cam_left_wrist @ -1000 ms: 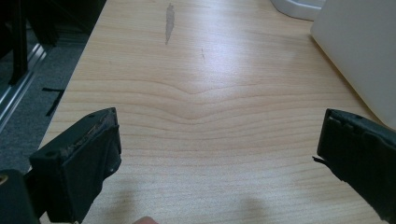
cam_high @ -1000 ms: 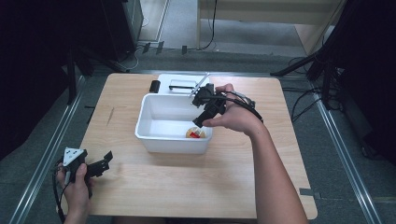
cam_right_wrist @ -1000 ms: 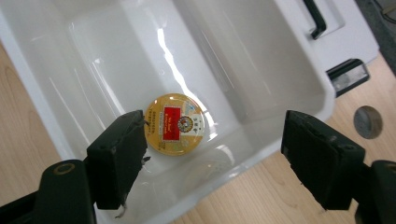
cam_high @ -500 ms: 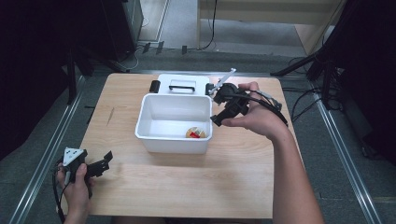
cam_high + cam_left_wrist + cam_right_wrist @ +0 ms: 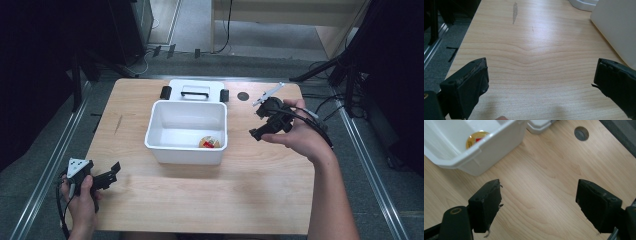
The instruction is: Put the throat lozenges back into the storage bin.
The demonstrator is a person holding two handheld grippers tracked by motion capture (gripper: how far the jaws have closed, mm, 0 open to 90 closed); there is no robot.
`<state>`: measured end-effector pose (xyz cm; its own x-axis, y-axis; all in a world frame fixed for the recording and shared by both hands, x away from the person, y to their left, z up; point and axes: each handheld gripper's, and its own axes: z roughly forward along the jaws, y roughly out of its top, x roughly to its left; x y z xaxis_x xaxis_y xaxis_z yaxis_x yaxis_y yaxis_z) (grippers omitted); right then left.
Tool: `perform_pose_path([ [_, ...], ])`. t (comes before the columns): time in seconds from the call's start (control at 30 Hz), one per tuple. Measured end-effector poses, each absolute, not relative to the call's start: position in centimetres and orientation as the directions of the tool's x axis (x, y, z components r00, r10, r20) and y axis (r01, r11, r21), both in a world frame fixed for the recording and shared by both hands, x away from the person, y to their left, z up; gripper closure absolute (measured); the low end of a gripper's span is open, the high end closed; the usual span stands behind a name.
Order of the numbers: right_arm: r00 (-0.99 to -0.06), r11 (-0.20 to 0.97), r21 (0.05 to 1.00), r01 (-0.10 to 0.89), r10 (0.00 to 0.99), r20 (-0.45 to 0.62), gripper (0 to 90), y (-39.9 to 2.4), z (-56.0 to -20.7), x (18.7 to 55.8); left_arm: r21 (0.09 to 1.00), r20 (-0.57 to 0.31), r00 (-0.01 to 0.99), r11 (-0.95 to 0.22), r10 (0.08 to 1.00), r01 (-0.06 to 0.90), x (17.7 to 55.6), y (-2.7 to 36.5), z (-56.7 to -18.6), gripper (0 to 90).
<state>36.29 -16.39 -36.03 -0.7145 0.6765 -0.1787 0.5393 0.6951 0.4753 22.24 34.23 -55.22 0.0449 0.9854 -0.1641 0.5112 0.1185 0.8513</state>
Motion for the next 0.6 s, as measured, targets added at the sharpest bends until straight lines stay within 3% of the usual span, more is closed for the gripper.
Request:
perform_pose_path([
  [0.6, -0.589, 0.562, 0.492, 0.665, 0.800, -0.118, 17.9, -22.2, -40.8, 34.8, 0.850, -0.164, 0.045, 0.118, 0.986, 0.513, 22.2, 34.2, -55.2, 0.0],
])
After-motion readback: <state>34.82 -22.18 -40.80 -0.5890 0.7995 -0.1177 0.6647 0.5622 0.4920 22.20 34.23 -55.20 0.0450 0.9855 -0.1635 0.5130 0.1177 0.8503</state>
